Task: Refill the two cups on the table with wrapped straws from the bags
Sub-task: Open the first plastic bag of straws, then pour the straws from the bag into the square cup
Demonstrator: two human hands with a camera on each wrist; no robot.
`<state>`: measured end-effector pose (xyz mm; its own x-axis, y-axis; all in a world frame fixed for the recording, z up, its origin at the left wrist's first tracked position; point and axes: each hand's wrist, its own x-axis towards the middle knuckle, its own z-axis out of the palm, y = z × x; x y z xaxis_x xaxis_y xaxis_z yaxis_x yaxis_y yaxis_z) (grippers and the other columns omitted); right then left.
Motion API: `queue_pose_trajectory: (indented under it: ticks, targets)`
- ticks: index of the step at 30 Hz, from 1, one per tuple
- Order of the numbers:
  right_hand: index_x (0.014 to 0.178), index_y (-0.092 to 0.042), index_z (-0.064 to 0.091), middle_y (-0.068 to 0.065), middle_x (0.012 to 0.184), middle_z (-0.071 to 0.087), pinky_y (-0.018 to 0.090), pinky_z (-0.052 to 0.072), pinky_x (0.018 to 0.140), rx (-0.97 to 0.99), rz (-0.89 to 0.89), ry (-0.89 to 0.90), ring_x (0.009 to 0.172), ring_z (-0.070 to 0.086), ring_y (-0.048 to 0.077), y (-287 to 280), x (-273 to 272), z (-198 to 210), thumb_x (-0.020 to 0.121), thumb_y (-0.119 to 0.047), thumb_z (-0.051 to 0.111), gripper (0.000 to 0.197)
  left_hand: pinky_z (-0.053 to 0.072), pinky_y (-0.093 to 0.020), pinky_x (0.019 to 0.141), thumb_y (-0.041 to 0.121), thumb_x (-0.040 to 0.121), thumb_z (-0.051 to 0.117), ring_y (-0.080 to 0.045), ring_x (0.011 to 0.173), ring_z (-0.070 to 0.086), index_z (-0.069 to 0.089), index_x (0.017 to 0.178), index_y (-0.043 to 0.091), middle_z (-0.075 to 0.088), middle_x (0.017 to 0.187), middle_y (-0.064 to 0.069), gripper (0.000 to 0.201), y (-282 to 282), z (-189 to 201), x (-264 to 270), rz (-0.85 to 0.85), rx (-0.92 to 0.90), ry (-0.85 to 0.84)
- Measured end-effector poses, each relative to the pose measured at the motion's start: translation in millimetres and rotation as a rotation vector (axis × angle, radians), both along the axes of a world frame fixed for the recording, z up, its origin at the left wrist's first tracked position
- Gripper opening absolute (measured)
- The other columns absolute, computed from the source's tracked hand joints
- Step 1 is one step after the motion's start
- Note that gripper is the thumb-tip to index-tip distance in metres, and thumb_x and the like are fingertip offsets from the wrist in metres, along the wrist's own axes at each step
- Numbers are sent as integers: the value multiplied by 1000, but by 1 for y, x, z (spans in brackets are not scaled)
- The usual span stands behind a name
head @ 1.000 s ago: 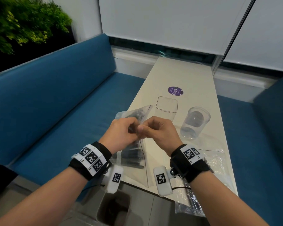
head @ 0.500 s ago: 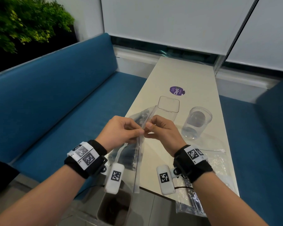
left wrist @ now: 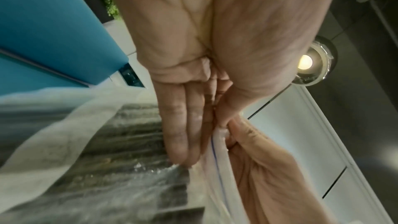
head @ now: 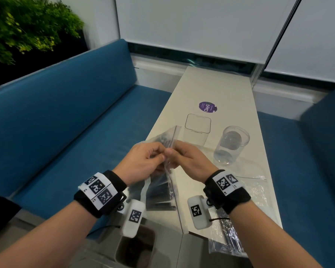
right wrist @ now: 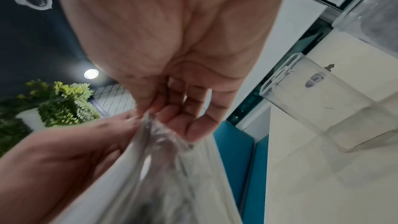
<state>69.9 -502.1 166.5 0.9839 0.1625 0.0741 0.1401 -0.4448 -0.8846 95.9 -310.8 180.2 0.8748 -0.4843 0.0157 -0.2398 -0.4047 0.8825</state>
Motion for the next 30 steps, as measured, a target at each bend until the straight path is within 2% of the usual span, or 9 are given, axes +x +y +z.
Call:
queue_pose_trajectory:
  ticks: [3, 5, 11, 14, 18, 22, 25, 27, 30]
  targets:
    - [82, -21, 67, 5, 76, 76, 40, 61, 72, 97, 15, -11, 71, 72, 24, -11, 2, 0, 103, -22, 62, 22, 65, -51, 78, 26, 101, 63, -31, 81, 78, 69, 87, 23, 78, 85, -7, 16, 0, -1, -1, 15, 24, -69]
    - [78, -27, 66, -2, 70, 74, 36, 59, 73, 150, -47, -2, 69, 70, 18, -21, 3, -4, 103, -15, 62, 28, 66, -50, 78, 16, 103, 58, -30, 78, 79, 67, 86, 18, 78, 88, -9, 19, 3, 0, 2, 103, -74, 4]
    - [88, -9, 60, 5, 92, 78, 44, 63, 81, 106, -157, 43, 87, 76, 20, -29, 3, -3, 105, -21, 57, 21, 66, -44, 66, 20, 105, 53, -37, 88, 78, 52, 96, 5, 74, 103, -19, 17, 16, 10, 4, 265, -278, 231]
    - [87, -16, 59, 1, 92, 79, 44, 63, 79, -38, -97, -67, 89, 76, 19, -5, 0, 3, 98, -36, 59, 23, 66, -49, 71, 47, 94, 68, -26, 83, 76, 52, 95, 19, 75, 99, -5, 33, 8, 5, -3, 173, -51, 100]
    - [79, -27, 51, -2, 86, 76, 47, 63, 75, -135, -254, -70, 78, 77, 12, -17, 5, 4, 99, -39, 61, 25, 67, -46, 64, 4, 95, 61, -29, 81, 77, 55, 90, 18, 72, 96, -14, 16, 17, 2, 7, 312, -140, 72]
    - [101, -24, 46, 6, 84, 72, 48, 64, 72, -145, -394, 49, 64, 76, 20, -29, 4, 18, 100, -36, 63, 21, 66, -46, 65, 0, 96, 61, -23, 82, 72, 45, 96, 24, 61, 109, -27, 29, 26, 6, 17, 439, -332, 137]
    - [115, -25, 36, 6, 91, 71, 46, 66, 69, -44, -263, 158, 73, 78, 27, -7, -3, 20, 91, -35, 74, 46, 66, -54, 73, 4, 95, 63, -18, 83, 70, 40, 94, 28, 54, 102, -8, 33, 14, 2, 11, 387, -337, 117]
    - [116, -29, 30, 4, 95, 70, 42, 65, 68, -133, -208, 137, 77, 76, 29, -2, -3, 16, 90, -16, 72, 51, 63, -59, 80, 6, 90, 67, -17, 80, 63, 40, 88, 35, 57, 95, 10, 39, 10, -1, 8, 346, -273, 73]
    - [113, -34, 29, -2, 96, 70, 38, 57, 68, -214, -367, 65, 84, 70, 28, -21, 2, 16, 87, 5, 58, 54, 57, -53, 85, -7, 82, 66, -15, 84, 62, 47, 80, 33, 59, 93, 7, 45, 23, 7, 13, 293, -169, -8]
